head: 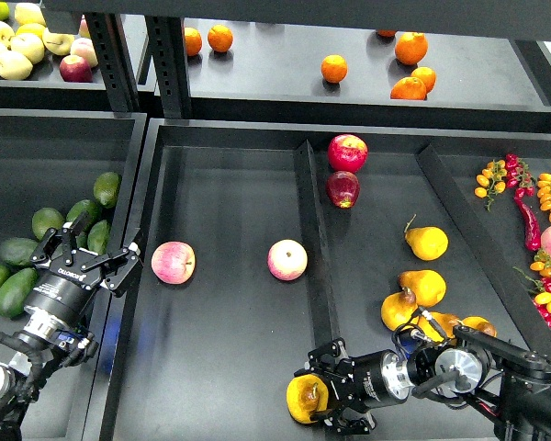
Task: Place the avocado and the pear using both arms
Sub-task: 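Close the right gripper on the yellow pear and lift it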
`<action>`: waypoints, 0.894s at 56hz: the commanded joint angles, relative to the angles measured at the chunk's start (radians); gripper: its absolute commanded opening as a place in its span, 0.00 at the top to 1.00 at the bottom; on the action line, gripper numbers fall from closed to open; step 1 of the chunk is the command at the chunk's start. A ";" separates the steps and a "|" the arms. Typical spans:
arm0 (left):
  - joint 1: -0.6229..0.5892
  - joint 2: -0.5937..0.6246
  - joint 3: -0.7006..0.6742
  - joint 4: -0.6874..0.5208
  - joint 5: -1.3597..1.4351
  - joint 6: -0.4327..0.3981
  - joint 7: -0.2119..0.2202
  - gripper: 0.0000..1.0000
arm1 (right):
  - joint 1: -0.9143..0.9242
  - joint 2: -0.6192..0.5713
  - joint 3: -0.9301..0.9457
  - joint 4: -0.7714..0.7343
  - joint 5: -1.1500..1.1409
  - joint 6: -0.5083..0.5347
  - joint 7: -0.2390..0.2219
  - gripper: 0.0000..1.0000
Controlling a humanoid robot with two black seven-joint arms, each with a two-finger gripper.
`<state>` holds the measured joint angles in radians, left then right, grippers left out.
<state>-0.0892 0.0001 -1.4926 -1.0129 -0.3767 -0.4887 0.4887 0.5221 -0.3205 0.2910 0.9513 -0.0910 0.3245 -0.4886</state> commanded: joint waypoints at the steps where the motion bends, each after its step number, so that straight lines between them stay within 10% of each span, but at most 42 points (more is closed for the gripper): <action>1: 0.002 0.000 -0.002 0.000 0.001 0.000 0.000 0.01 | -0.002 0.001 0.002 -0.006 0.002 0.001 0.000 0.36; 50: 0.014 0.000 -0.006 -0.001 0.001 0.000 0.000 0.01 | -0.039 -0.006 0.017 -0.002 0.007 -0.001 0.000 0.79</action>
<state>-0.0754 0.0000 -1.4972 -1.0138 -0.3769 -0.4887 0.4887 0.4851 -0.3228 0.3070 0.9491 -0.0823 0.3218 -0.4882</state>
